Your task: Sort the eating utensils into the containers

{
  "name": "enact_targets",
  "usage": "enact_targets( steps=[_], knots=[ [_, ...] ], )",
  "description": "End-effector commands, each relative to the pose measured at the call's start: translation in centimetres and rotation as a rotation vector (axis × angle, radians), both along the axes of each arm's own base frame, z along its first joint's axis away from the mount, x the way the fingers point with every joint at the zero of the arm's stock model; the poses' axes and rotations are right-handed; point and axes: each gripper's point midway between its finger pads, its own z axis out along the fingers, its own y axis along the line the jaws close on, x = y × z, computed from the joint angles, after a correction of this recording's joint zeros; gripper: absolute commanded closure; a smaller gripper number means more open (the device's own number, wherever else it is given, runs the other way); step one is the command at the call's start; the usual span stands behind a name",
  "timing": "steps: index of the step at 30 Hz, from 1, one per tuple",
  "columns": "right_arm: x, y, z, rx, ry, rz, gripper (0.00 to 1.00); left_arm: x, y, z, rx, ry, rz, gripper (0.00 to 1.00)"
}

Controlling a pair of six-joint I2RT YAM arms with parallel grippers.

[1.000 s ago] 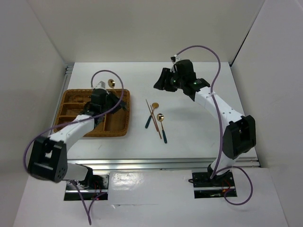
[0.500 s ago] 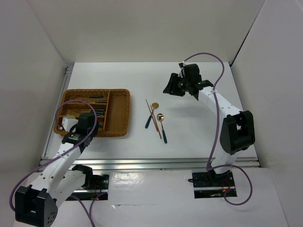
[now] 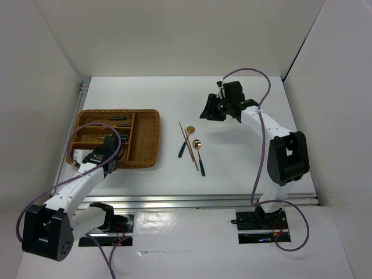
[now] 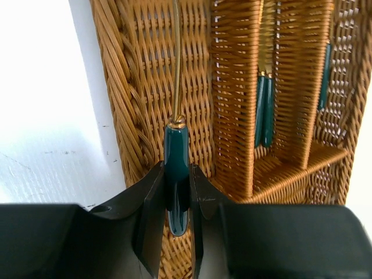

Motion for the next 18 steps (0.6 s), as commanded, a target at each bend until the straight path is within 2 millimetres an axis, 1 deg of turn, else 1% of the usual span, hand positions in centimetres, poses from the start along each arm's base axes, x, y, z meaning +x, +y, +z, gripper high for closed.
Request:
enact_targets(
  steps=[1, 2, 4, 5, 6, 7, 9, 10, 12, 14, 15, 16, 17, 18],
  knots=[
    [0.8, 0.4, 0.1, 0.006, -0.015, 0.028, 0.51, 0.9, 0.3, 1.0, -0.006, -0.024, 0.063, 0.72],
    [0.7, 0.3, -0.4, 0.001, 0.003, 0.028, 0.51, 1.2, 0.3, 1.5, -0.023, -0.05, 0.084, 0.72],
    [0.9, 0.4, 0.0, -0.001, -0.012, 0.034, 0.51, 1.3, 0.3, 0.9, -0.029, -0.037, 0.102, 0.72],
    [1.2, 0.4, 0.4, 0.002, -0.023, 0.034, 0.51, 1.6, 0.3, 1.3, -0.042, -0.058, 0.117, 0.72],
    [1.0, 0.4, -0.1, -0.003, -0.005, 0.034, 0.51, 1.6, 0.3, 1.1, -0.04, -0.048, 0.117, 0.72],
    [1.1, 0.2, -0.2, -0.015, -0.012, 0.032, 0.51, 1.6, 0.5, 1.1, -0.039, -0.048, 0.126, 0.71],
    [1.3, 0.3, 0.2, -0.013, -0.021, 0.032, 0.51, 2.0, 0.4, 1.0, -0.039, -0.047, 0.126, 0.71],
    [1.3, 0.3, 0.2, -0.013, -0.021, 0.032, 0.51, 2.3, 0.4, 1.3, -0.041, -0.055, 0.126, 0.71],
    [1.3, 0.3, 0.2, -0.013, -0.021, 0.032, 0.51, 2.5, 0.3, 0.8, -0.033, -0.04, 0.119, 0.71],
    [1.3, 0.3, 0.2, -0.013, -0.021, 0.032, 0.51, 2.8, 0.1, 1.1, -0.035, -0.029, 0.107, 0.66],
    [1.1, 0.2, -0.3, -0.016, -0.011, 0.032, 0.51, 2.6, 0.1, 0.8, -0.029, -0.004, 0.108, 0.63],
    [1.1, 0.2, -0.3, -0.016, -0.011, 0.032, 0.51, 3.0, -0.1, 1.0, -0.038, -0.006, 0.104, 0.59],
    [0.9, 0.2, -0.6, -0.018, -0.002, 0.032, 0.51, 2.4, 0.0, 0.7, -0.032, 0.02, 0.104, 0.54],
    [0.9, 0.2, -0.6, -0.018, -0.002, 0.032, 0.51, 2.5, 0.0, 1.1, -0.037, 0.017, 0.113, 0.48]
  ],
)
